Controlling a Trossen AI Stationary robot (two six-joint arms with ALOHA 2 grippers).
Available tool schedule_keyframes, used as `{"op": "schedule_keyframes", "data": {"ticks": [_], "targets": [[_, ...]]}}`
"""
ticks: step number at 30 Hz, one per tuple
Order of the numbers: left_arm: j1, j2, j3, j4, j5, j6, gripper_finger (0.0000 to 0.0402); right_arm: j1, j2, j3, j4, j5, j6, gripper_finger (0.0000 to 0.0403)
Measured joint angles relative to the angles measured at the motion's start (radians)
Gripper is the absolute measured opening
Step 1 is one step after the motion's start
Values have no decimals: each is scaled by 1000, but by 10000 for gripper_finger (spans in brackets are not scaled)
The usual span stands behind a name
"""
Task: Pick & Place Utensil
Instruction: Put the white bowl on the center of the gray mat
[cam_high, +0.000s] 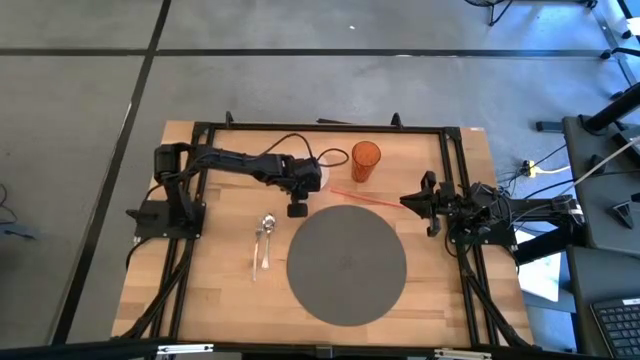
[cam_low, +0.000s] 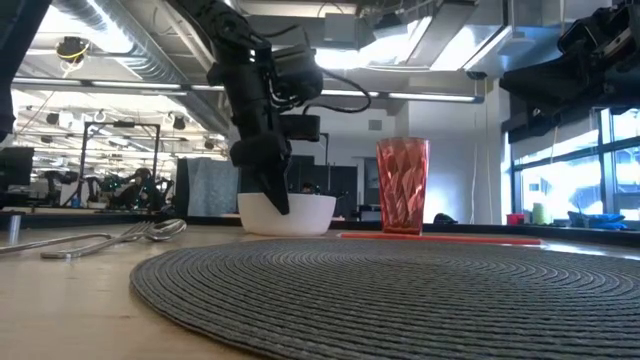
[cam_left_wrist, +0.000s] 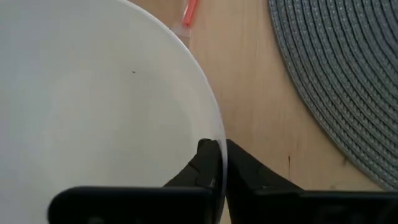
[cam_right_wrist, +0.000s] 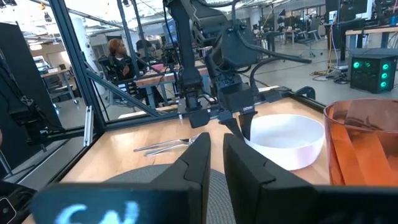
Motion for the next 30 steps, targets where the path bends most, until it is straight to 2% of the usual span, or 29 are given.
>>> {"op": "schedule_keyframes", "data": {"ticks": [8,16,22,30], "targets": [[-123,0,131,-172,-119,-60,4,0,0,0,-1,0,0,46],[-316,25,314,-210,-74,-233,4,0,0,0,-10,0,0,46],[-424,158,466,-250,-56,-298,3,0,0,0,-18,1,0,46],[-489,379,765,-348,35,-315,3,0,0,0,-24,1,0,46]]}}
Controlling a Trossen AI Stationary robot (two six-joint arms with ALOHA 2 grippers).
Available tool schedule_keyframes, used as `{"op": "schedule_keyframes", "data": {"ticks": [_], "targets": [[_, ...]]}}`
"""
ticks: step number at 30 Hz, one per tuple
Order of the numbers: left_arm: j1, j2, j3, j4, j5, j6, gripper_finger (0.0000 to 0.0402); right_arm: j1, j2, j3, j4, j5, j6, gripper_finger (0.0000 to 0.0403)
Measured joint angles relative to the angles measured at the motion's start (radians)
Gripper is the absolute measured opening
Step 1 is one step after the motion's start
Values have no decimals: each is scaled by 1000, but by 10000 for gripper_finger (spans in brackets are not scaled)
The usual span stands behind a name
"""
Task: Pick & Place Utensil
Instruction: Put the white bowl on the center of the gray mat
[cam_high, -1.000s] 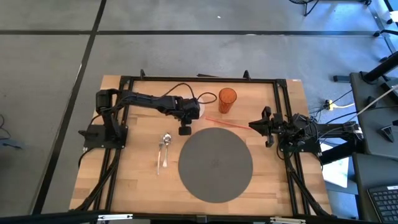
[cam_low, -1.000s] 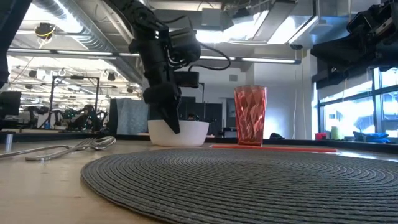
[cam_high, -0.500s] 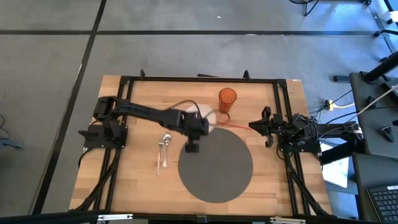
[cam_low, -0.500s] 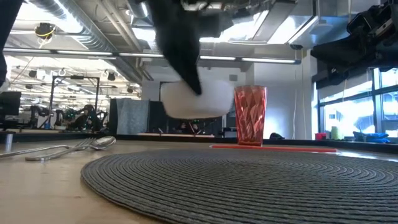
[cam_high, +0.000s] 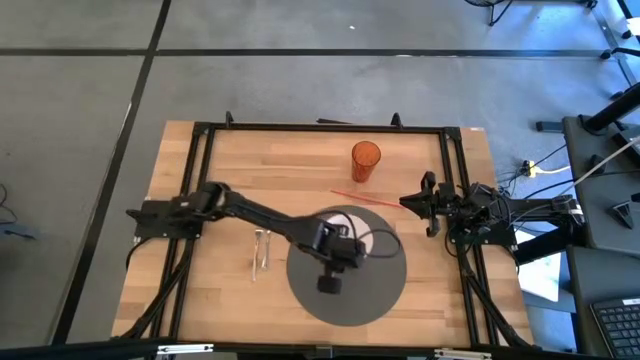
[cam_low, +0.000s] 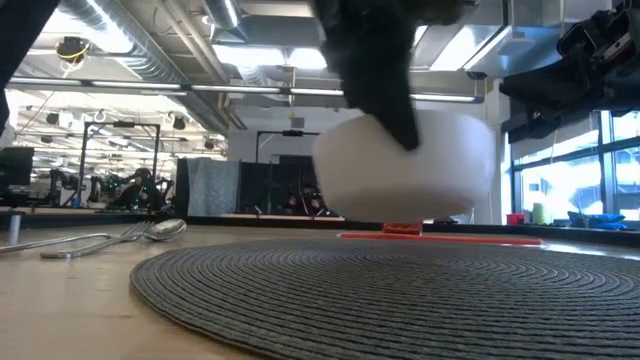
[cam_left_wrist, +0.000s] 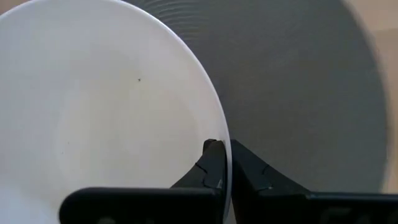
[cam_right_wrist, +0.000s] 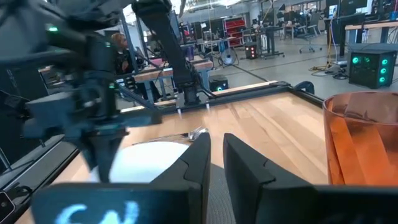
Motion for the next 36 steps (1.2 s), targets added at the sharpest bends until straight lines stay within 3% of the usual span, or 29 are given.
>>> {"op": "schedule_keyframes", "data": {"ticks": [7,11,28,36], "targets": [[-13,111,167,-127,31,13,3,0,0,0,0,0,-48,46],[-13,135,167,-128,86,27,3,0,0,0,0,0,-48,46],[-31,144,168,-119,140,90,6,0,0,0,0,-2,-34,46],[-38,144,170,-103,186,137,52,0,0,0,-2,-2,-18,46]]}}
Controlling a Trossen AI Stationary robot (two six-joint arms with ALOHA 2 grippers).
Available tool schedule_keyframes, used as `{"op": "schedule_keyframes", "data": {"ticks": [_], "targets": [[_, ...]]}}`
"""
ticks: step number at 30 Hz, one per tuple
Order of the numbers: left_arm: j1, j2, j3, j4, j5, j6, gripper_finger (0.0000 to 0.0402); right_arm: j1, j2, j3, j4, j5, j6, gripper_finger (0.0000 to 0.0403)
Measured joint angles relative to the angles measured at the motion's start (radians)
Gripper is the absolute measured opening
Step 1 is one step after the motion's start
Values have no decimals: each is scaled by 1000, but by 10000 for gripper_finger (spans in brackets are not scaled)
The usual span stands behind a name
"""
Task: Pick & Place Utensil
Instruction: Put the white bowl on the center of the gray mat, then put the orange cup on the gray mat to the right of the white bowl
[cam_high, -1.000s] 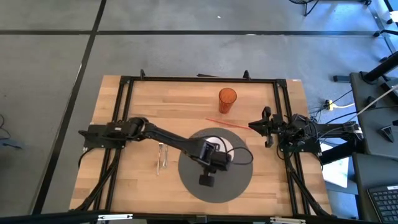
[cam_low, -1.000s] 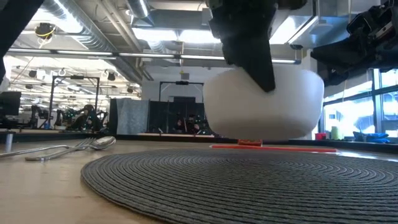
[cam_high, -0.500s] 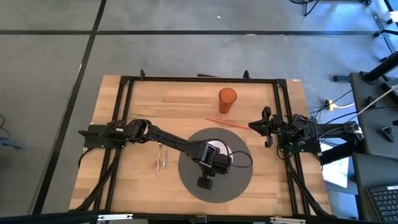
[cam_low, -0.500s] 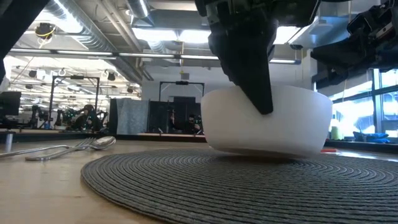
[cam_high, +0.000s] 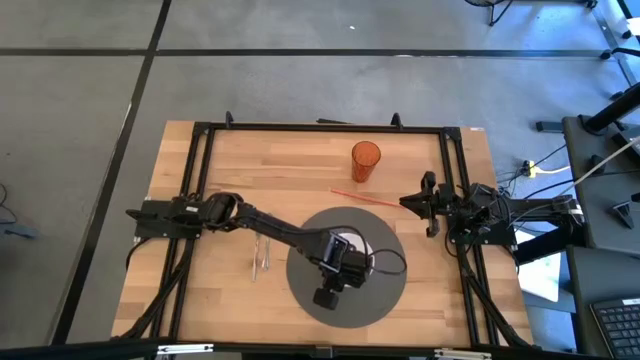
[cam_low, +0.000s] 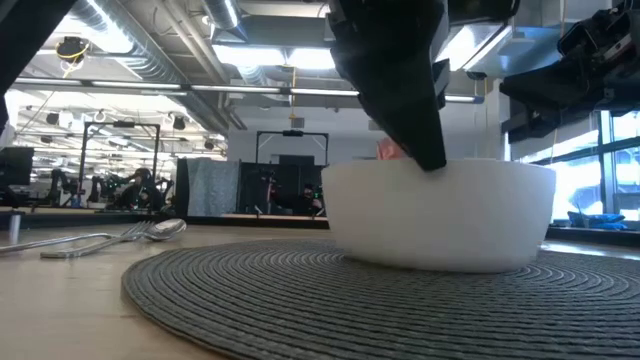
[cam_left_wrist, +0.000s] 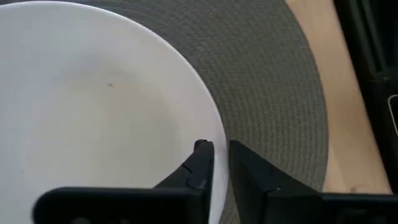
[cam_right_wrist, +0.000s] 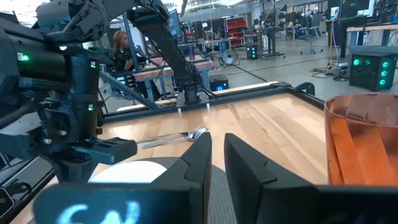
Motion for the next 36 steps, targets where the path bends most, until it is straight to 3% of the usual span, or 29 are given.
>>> {"op": "schedule_keyframes", "data": {"ticks": [4,8,13,18,22,29,36], "targets": [[-11,0,40,-10,0,31,76,0,0,0,0,0,0,46],[-22,-22,128,-136,-41,109,83,0,0,0,-1,-5,0,46],[-26,-173,148,-167,-216,201,48,0,0,0,-1,-36,0,46],[-2,-333,148,-173,-291,222,6,0,0,0,2,-53,0,46],[16,-466,117,-156,-365,196,3,0,0,0,2,-53,-1,46],[61,-701,-189,33,-470,189,2,0,0,0,2,-79,0,46],[146,-1108,-732,472,-485,190,2,0,0,0,1,-107,3,46]]}}
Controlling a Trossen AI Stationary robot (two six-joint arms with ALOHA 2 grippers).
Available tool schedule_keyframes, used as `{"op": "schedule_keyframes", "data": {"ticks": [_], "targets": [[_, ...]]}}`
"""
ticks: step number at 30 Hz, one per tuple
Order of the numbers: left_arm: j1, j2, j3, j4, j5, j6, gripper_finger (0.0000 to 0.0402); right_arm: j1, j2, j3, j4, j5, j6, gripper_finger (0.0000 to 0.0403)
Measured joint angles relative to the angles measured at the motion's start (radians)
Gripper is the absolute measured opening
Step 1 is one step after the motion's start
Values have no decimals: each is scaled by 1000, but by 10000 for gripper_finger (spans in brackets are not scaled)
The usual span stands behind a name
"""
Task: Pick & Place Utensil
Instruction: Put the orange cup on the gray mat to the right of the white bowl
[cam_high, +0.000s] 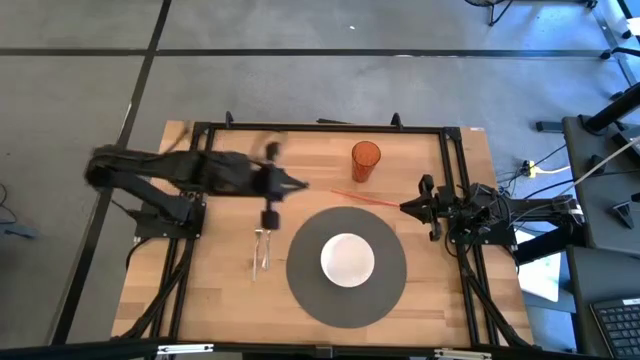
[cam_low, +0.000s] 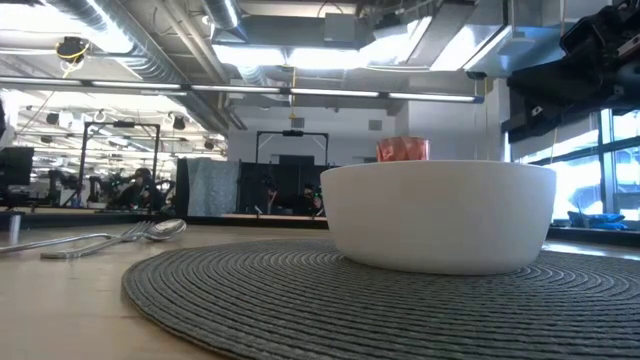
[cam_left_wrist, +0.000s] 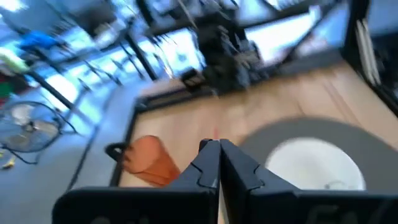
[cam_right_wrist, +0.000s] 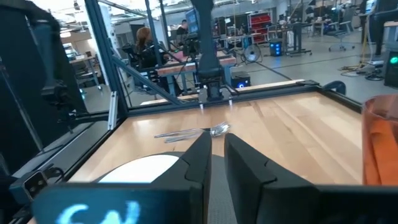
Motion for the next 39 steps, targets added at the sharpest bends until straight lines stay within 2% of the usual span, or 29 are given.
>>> {"op": "schedule_keyframes", "data": {"ticks": [3,7,9,12,14,16,18,24,29,34,39], "targets": [[60,-203,-276,226,16,-26,2,0,0,0,0,1,-3,46],[143,-440,-640,501,161,-29,1,0,0,0,0,3,-3,46],[163,-538,-817,701,191,-13,2,0,0,0,0,3,-3,46],[191,-610,-1036,1085,95,-9,1,0,0,0,0,4,-8,46],[219,-626,-1123,1221,-2,11,1,0,0,0,-4,4,-15,46],[253,-650,-1173,1226,-76,24,2,0,0,0,-11,4,-18,46],[286,-675,-1208,1223,-92,14,2,0,0,0,-10,4,-9,46],[353,-789,-1277,1210,93,-17,2,0,0,0,-10,4,-5,46],[414,-811,-1288,1006,112,-74,1,0,0,0,-11,4,-6,46],[458,-811,-1288,925,121,-87,1,0,0,0,-11,4,-6,46],[514,-807,-1288,903,247,-72,1,0,0,0,-11,4,-5,46]]}}
